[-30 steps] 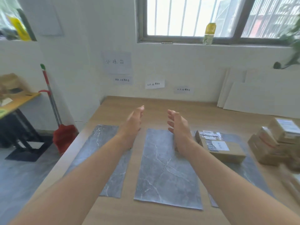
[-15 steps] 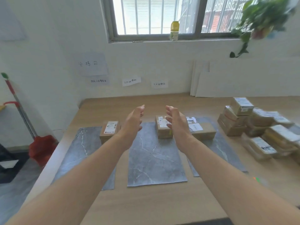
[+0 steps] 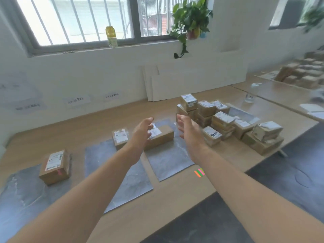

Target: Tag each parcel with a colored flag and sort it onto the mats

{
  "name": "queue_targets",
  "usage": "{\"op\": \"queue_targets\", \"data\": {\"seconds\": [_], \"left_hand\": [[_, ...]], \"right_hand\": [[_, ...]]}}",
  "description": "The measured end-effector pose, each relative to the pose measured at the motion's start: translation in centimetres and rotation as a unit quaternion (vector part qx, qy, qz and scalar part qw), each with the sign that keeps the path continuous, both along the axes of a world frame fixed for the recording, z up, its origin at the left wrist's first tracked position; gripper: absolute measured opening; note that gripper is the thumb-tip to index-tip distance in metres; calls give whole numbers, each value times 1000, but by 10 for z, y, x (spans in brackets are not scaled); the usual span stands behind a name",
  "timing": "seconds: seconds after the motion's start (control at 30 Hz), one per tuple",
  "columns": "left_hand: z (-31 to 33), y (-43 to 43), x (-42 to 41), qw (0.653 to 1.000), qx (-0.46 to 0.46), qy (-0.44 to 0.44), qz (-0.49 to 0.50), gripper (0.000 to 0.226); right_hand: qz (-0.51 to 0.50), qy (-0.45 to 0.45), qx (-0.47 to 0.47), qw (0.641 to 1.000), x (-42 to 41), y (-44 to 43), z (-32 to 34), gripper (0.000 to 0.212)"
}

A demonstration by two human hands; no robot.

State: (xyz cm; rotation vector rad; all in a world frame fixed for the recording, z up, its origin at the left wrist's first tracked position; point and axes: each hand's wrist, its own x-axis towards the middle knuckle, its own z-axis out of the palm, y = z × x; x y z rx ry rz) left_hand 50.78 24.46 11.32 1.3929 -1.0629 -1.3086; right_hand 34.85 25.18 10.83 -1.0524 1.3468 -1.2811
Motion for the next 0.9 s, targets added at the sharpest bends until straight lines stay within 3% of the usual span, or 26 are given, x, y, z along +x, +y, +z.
{"op": "queue_targets", "data": {"seconds": [0.13,0.23,0.4,0.47,0.67,0.9], "left_hand": [[-6,-27,-78,1000,11,14,-22,40],[-12,-43,-130,999,12,26,-32,35],[-32,-79,-187,998,28,15,-51,44],[-38,-96,-205,997,37,17,-58,41],[-70,-154,-248,994,71,12,-76,44],[-128,-247,-284,989,126,16,-81,31]], "right_hand": [[-22,-2,-3,1000,-76,-18,-10,23],[-33,-10,3,999,-132,-28,-13,26],[-62,25,27,997,-199,-46,-24,37],[-80,18,32,996,-221,-59,-33,32],[-86,4,71,994,-261,-114,-70,27],[-101,17,128,987,-295,-200,-122,28]]}}
